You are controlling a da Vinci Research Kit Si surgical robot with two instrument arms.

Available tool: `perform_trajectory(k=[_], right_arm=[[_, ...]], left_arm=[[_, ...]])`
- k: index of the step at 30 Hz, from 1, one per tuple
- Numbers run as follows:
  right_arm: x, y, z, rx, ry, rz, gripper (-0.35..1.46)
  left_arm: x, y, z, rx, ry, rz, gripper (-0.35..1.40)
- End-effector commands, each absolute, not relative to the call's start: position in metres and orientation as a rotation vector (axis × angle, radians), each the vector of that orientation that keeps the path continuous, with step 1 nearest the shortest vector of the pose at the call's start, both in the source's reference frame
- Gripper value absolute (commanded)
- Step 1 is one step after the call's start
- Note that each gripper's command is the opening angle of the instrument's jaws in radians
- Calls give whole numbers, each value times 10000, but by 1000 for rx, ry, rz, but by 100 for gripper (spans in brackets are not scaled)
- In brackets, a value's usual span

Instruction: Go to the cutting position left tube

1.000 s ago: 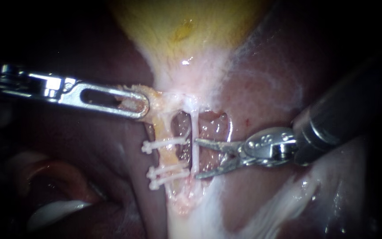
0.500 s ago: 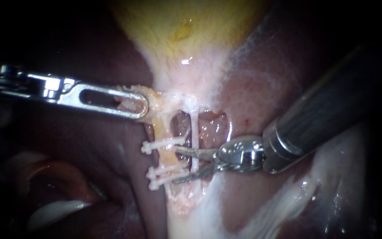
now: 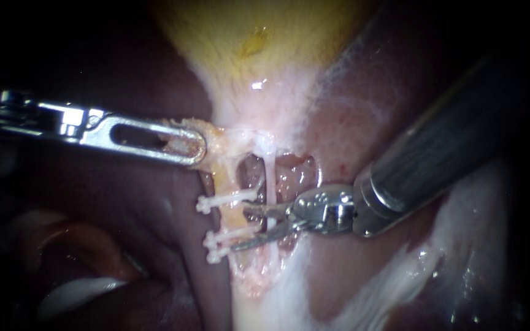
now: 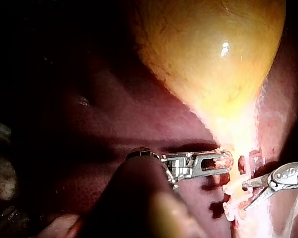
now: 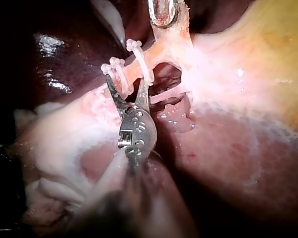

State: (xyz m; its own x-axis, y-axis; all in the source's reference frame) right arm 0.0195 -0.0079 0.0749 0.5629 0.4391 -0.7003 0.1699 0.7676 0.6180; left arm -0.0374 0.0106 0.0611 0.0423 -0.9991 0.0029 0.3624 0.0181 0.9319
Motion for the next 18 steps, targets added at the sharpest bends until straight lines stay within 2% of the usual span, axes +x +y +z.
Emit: perform_trajectory(k=[1, 8, 18], right_arm=[[197, -80, 748, 720, 988, 177, 131], [207, -78, 749, 762, 1034, 203, 131], [217, -76, 751, 802, 1053, 226, 129]], left_arm=[[-374, 106, 611, 944, -909, -1325, -35], [-374, 107, 612, 944, -909, -1324, -35], [-373, 109, 615, 944, -909, -1323, -35]])
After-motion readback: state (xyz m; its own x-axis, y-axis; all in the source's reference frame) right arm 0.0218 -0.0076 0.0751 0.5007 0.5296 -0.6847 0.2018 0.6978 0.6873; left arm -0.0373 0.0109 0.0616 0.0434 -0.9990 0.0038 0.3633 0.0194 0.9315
